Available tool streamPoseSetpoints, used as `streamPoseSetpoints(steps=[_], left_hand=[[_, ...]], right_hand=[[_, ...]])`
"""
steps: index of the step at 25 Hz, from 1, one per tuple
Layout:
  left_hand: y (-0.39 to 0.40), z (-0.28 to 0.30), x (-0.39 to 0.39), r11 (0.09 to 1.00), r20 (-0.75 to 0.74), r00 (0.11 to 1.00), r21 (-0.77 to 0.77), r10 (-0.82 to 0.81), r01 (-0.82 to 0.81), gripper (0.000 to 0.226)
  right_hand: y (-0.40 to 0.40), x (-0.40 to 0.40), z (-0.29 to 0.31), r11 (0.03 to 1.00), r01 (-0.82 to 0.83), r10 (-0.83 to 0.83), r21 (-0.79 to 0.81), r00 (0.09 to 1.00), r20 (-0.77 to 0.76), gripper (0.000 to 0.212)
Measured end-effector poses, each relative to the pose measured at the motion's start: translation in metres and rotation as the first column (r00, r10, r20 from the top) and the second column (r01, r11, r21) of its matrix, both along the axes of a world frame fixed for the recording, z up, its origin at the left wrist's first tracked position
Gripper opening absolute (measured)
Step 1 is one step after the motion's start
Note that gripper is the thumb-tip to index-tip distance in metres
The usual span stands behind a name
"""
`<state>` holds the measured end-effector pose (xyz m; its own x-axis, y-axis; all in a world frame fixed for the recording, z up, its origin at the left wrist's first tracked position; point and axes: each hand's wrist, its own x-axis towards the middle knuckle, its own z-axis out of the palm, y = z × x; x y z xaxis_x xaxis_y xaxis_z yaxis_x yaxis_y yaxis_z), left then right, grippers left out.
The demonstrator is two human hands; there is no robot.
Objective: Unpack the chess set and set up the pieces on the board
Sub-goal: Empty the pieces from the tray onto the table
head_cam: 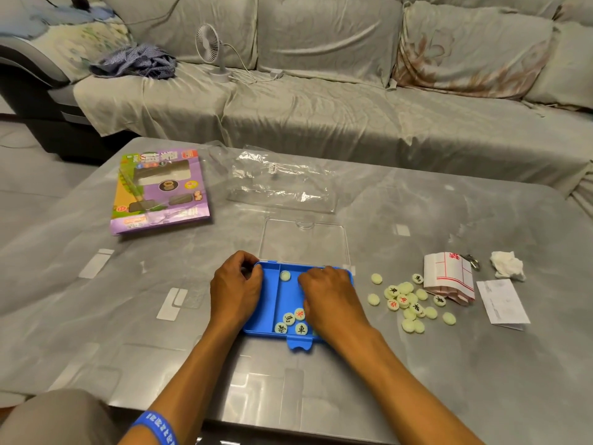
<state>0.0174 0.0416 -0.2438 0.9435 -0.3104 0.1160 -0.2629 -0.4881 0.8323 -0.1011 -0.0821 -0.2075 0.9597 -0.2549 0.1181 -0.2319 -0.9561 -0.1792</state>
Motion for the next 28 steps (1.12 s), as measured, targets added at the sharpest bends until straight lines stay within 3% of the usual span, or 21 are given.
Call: streamPoseSetpoints(steps=[3,4,7,11,15,20,28], left_hand=[[0.0,0.001,0.004,1.0,0.02,1.0,0.002,-0.003,0.003,0.006],[0.001,0.001,0.005,1.0,0.02,1.0,0.003,0.005,-0.005,0.007],[0.001,-0.001,0.004,1.0,0.019,1.0,0.014,0.001,-0.001,0.007],[0.002,0.001,0.003,1.0,0.015,1.0,0.012,0.008,-0.008,0.007],[0.002,0.001,0.003,1.0,0.017,1.0,0.016,0.01,-0.01,0.007],[0.001,0.001,0.003,1.0,0.026,1.0,0.012,0.013,-0.013,0.006],[0.001,0.0,0.003,1.0,0.016,1.0,0.018,0.005,-0.005,0.007]], right_hand=[[-0.006,-0.003,-0.007,0.987,0.052,-0.07,0.152,0.991,0.114,0.024],[-0.008,-0.003,-0.008,0.991,0.066,-0.082,0.115,0.987,0.138,0.025],[-0.009,-0.006,-0.01,0.997,0.079,-0.079,0.007,0.994,0.069,0.025],[-0.01,-0.01,0.003,0.99,0.05,-0.059,0.129,0.996,0.07,0.034],[-0.005,-0.016,0.009,0.995,-0.076,0.069,-0.065,0.991,-0.112,0.039],[0.002,-0.011,0.017,0.966,-0.209,0.239,0.155,0.947,-0.214,0.041],[0.005,0.013,0.013,0.977,-0.076,0.113,0.197,0.977,-0.184,0.027]])
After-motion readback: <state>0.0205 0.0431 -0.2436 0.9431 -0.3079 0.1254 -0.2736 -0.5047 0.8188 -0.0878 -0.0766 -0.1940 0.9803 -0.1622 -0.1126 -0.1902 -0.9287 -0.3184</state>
